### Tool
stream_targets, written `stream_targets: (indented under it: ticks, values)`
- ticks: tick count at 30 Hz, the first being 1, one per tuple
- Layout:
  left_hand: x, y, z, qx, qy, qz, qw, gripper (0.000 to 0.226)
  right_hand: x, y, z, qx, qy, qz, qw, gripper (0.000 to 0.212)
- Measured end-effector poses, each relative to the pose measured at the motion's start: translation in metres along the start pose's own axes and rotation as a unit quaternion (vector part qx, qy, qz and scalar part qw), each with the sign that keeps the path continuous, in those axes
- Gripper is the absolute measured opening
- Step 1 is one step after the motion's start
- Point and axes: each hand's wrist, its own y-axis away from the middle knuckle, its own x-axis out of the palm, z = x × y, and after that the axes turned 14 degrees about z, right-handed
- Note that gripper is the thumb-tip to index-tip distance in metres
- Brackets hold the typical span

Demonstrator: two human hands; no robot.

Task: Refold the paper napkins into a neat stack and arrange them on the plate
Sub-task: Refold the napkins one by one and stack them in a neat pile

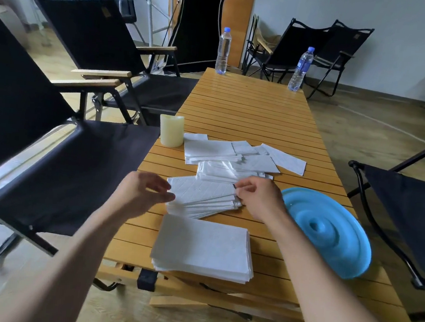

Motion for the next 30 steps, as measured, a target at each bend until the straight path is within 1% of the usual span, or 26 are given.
stream_targets:
  ticks: [1,2,4,5,9,13,15,17,20,22,25,30]
  values:
    - [0.007,-0.005,0.0,0.047,-0.052,-0.031,0.997,0.022,0.007,-0.008,-0.003,0.002,0.028,-0.016,0.999,0.02]
    - [0.014,-0.009,0.001,0.083,-0.091,-0.038,0.992,0.026,0.014,-0.015,-0.007,0.002,0.045,-0.017,0.999,0.031]
    - [0.023,-0.016,0.005,0.124,-0.125,-0.015,0.984,0.033,0.024,-0.024,-0.013,-0.006,0.059,-0.012,0.998,0.045]
    - [0.026,-0.019,0.007,0.135,-0.134,-0.005,0.982,0.034,0.027,-0.026,-0.014,-0.013,0.06,-0.012,0.998,0.047]
    - [0.027,-0.027,0.011,0.151,-0.163,-0.003,0.975,0.03,0.034,-0.031,-0.021,-0.042,0.064,-0.032,0.997,0.033]
    - [0.023,-0.027,0.015,0.165,-0.175,-0.004,0.971,0.02,0.029,-0.031,-0.024,-0.06,0.075,-0.031,0.995,0.029]
    - [0.021,-0.027,0.017,0.166,-0.173,0.008,0.971,0.021,0.024,-0.032,-0.024,-0.068,0.088,-0.026,0.993,0.027]
    - [0.022,-0.027,0.018,0.167,-0.175,0.014,0.97,0.03,0.021,-0.03,-0.023,-0.08,0.097,-0.017,0.992,0.025]
    - [0.022,-0.027,0.017,0.172,-0.174,-0.009,0.97,0.024,0.019,-0.028,-0.021,-0.098,0.094,-0.032,0.99,0.02]
    - [0.023,-0.027,0.017,0.172,-0.167,-0.011,0.971,0.023,0.016,-0.028,-0.018,-0.107,0.087,-0.049,0.989,0.018]
    - [0.022,-0.028,0.018,0.162,-0.157,-0.011,0.974,0.028,0.01,-0.027,-0.012,-0.123,0.064,-0.056,0.989,0.019]
    - [0.021,-0.028,0.016,0.155,-0.144,-0.036,0.977,0.022,0.002,-0.02,-0.003,-0.137,0.008,-0.049,0.989,0.018]
